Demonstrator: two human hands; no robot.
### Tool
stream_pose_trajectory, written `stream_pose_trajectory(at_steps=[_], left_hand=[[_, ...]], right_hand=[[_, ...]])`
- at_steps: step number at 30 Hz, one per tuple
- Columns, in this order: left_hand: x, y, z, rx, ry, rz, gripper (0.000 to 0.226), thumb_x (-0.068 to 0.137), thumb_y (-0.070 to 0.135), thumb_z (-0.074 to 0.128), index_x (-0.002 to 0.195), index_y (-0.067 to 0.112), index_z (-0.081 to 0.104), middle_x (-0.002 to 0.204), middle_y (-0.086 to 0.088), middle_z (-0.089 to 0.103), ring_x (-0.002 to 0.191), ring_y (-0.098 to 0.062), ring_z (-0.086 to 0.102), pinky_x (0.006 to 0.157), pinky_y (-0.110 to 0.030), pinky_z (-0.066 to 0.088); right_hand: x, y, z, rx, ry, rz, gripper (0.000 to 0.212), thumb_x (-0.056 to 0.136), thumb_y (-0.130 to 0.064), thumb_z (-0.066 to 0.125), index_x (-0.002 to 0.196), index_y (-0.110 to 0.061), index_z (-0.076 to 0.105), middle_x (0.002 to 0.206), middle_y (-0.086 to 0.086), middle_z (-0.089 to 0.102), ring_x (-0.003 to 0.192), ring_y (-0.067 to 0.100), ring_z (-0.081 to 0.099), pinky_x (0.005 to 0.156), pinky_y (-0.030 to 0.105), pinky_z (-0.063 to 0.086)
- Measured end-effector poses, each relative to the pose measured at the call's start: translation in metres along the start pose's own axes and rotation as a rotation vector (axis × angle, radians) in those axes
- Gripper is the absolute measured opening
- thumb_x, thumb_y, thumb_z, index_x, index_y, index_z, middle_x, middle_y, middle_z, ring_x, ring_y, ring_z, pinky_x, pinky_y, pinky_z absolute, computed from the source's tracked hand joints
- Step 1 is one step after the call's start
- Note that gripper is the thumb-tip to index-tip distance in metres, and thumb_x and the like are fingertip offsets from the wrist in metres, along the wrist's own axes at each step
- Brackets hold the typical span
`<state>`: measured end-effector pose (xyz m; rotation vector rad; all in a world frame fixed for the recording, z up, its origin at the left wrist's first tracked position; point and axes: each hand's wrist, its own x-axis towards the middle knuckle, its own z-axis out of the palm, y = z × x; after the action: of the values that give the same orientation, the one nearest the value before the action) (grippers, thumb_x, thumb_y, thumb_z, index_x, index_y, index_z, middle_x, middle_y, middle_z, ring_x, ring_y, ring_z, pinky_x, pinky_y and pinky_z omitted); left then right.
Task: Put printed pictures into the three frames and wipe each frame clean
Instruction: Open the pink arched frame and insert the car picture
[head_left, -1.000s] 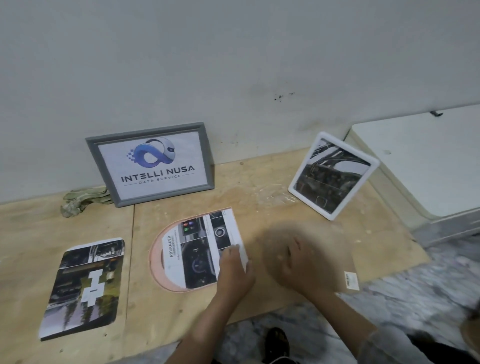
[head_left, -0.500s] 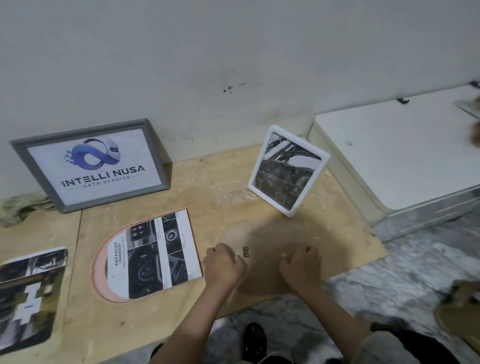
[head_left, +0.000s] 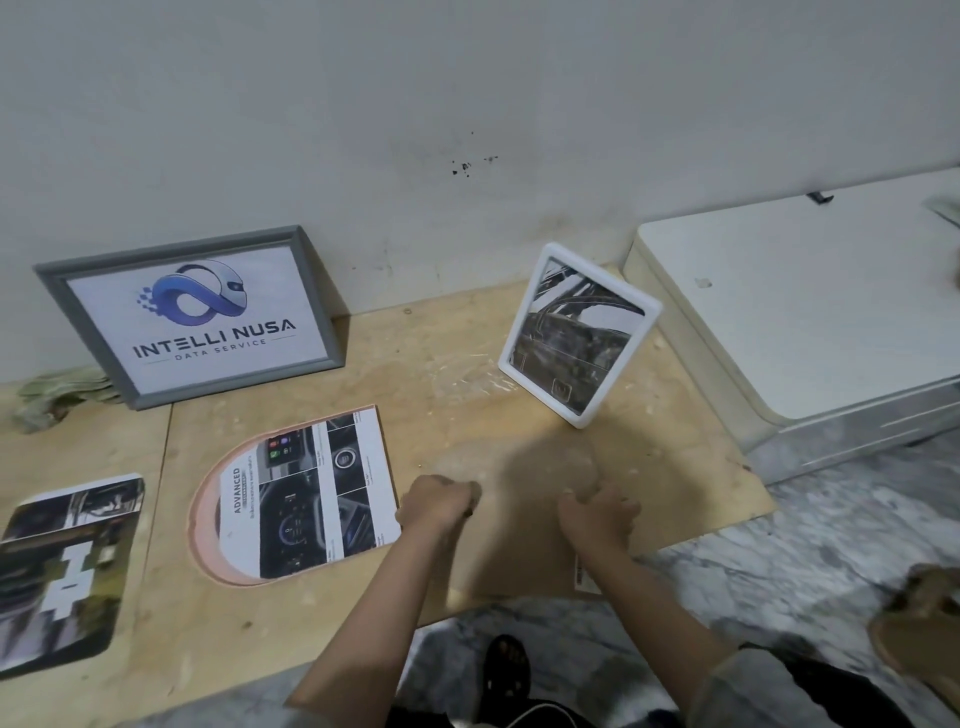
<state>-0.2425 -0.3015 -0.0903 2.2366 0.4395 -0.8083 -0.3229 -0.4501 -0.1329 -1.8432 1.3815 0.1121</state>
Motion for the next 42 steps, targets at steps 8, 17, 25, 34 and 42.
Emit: stream_pose_trajectory(at_steps=[8,17,25,34,42], left_hand=[[0.017,-0.009,0.003,0.096,-0.016,0.033,0.031,0.077,0.037,0.062,0.102,0.018,0.059,0.132,-0.014,0.033,0.124,-0.035,0.034,0.102,-0.037,0.037],[0.024,-0.015,-0.024,0.001,0.054,0.075,0.037,0.069,0.031,0.055,0.097,0.007,0.053,0.113,-0.008,0.041,0.096,-0.034,0.057,0.082,-0.037,0.053],[0.049,-0.043,-0.078,-0.135,0.198,0.202,0.015,0.073,0.024,0.053,0.082,0.012,0.054,0.105,-0.015,0.057,0.075,-0.024,0.054,0.070,-0.030,0.045],[0.066,-0.114,-0.157,-0.233,0.413,0.136,0.018,0.075,0.018,0.057,0.077,0.000,0.058,0.086,-0.020,0.059,0.076,-0.034,0.057,0.057,-0.028,0.038],[0.082,-0.153,-0.188,-0.093,0.407,0.121,0.030,0.077,0.027,0.060,0.095,0.004,0.056,0.106,-0.015,0.052,0.096,-0.035,0.054,0.085,-0.041,0.049]], right_hand=[[-0.004,-0.010,-0.001,0.318,0.113,0.020,0.023,0.092,-0.010,0.046,0.110,-0.006,0.060,0.107,0.012,0.061,0.087,0.023,0.050,0.074,0.028,0.035],[0.000,-0.016,-0.008,0.341,0.201,-0.019,0.030,0.083,-0.002,0.049,0.110,-0.004,0.063,0.108,0.016,0.065,0.095,0.032,0.058,0.084,0.038,0.046],[-0.032,-0.063,0.029,0.295,0.176,-0.133,0.032,0.088,-0.006,0.047,0.116,-0.010,0.063,0.113,0.010,0.065,0.101,0.029,0.058,0.082,0.029,0.042],[-0.096,-0.108,0.111,-0.062,-0.171,-0.506,0.063,0.085,-0.013,0.056,0.143,-0.007,0.034,0.134,0.014,0.046,0.123,0.030,0.044,0.098,0.033,0.037],[-0.119,-0.117,0.158,-0.349,-0.315,-0.632,0.072,0.082,-0.030,0.053,0.146,-0.009,0.027,0.147,0.017,0.028,0.135,0.031,0.029,0.110,0.036,0.025]])
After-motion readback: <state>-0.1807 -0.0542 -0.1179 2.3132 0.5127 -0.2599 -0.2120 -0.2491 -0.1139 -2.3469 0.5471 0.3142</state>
